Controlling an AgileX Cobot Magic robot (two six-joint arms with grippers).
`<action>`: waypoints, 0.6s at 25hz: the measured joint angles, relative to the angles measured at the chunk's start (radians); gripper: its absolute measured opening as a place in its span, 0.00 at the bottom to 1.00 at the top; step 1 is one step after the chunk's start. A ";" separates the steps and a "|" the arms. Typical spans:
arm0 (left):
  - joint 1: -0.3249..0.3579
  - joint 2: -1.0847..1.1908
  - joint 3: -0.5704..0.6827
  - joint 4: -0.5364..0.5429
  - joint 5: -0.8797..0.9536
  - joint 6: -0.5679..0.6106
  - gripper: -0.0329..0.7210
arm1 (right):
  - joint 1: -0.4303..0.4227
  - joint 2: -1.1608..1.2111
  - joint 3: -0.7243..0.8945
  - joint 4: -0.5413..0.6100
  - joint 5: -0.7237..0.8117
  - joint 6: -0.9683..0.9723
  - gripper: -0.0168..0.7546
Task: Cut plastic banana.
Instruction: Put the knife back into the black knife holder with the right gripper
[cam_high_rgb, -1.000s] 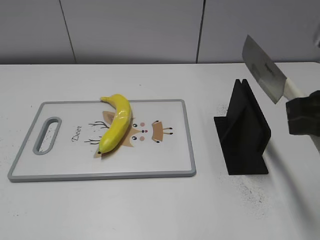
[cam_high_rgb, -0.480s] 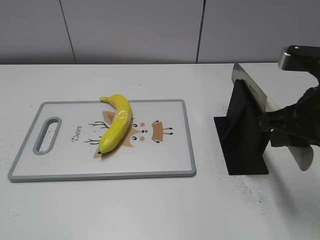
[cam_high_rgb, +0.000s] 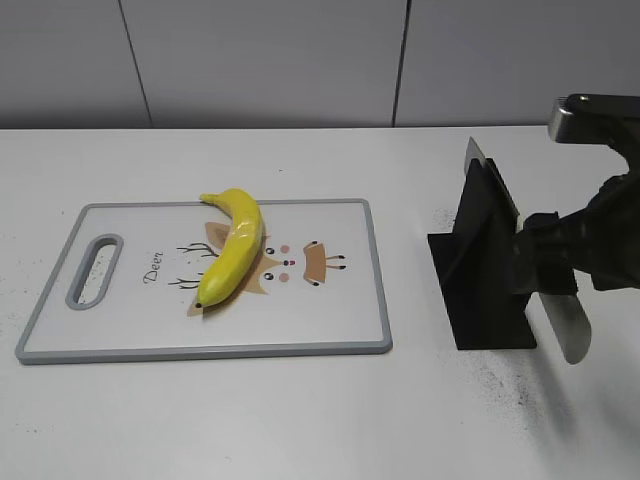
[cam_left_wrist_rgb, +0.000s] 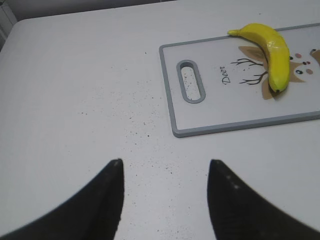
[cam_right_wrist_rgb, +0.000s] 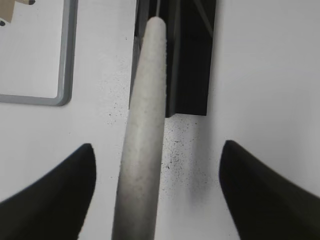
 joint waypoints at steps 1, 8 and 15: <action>0.000 0.000 0.000 0.000 0.000 0.000 0.72 | 0.000 0.000 -0.002 0.000 0.000 -0.001 0.83; 0.000 0.000 0.000 0.000 0.000 0.000 0.72 | 0.000 -0.031 -0.096 0.000 0.023 -0.082 0.85; 0.000 0.000 0.000 0.001 0.000 0.000 0.72 | 0.000 -0.223 -0.139 0.050 0.154 -0.323 0.83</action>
